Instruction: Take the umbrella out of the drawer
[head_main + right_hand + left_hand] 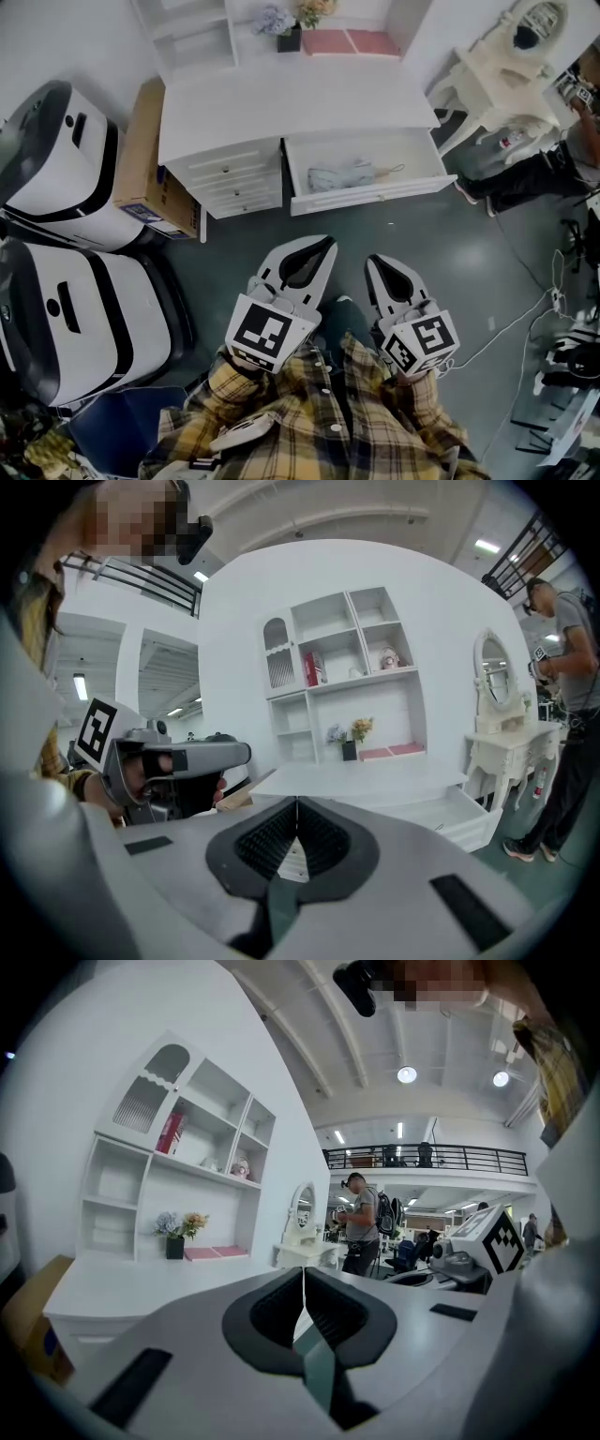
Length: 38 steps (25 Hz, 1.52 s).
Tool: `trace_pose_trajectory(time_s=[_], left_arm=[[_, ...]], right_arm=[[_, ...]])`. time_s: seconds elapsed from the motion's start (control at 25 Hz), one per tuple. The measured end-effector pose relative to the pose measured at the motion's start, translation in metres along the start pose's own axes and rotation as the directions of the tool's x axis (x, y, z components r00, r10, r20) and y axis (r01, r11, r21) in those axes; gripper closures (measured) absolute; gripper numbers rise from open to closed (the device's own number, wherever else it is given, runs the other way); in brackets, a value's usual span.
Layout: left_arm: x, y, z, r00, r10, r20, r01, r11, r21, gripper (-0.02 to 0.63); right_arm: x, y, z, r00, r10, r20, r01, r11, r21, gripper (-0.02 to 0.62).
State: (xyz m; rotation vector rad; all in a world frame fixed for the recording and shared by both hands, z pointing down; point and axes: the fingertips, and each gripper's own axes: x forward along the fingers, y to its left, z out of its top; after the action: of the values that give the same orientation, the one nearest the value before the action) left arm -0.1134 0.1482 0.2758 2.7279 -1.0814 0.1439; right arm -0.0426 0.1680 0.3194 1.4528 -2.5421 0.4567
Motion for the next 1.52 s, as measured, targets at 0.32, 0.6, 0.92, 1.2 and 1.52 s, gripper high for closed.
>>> trace_pose_trajectory(time_s=[0.32, 0.6, 0.92, 1.2, 1.52], left_arm=[[0.011, 0.018, -0.001, 0.999, 0.032, 0.001, -0.032, 0.999, -0.023, 0.580], [0.049, 0.034, 0.000, 0.998, 0.056, -0.004, -0.056, 0.998, -0.015, 0.580], [0.125, 0.058, 0.013, 0.997, 0.066, -0.027, -0.067, 0.997, -0.023, 0.580], [0.197, 0.075, 0.032, 0.994, 0.102, -0.043, -0.103, 0.995, -0.015, 0.580], [0.260, 0.094, 0.049, 0.984, 0.172, -0.042, -0.172, 0.985, 0.001, 0.580]], right_arm=[[0.017, -0.014, 0.002, 1.000, 0.014, -0.010, -0.014, 1.000, 0.008, 0.578], [0.045, -0.051, 0.008, 0.999, 0.040, -0.009, -0.040, 0.999, 0.008, 0.578], [0.088, -0.112, 0.031, 0.997, 0.074, -0.024, -0.073, 0.997, 0.016, 0.578], [0.119, -0.175, 0.058, 0.993, 0.114, -0.035, -0.113, 0.993, 0.015, 0.578], [0.159, -0.233, 0.081, 0.980, 0.196, -0.037, -0.196, 0.981, -0.002, 0.578]])
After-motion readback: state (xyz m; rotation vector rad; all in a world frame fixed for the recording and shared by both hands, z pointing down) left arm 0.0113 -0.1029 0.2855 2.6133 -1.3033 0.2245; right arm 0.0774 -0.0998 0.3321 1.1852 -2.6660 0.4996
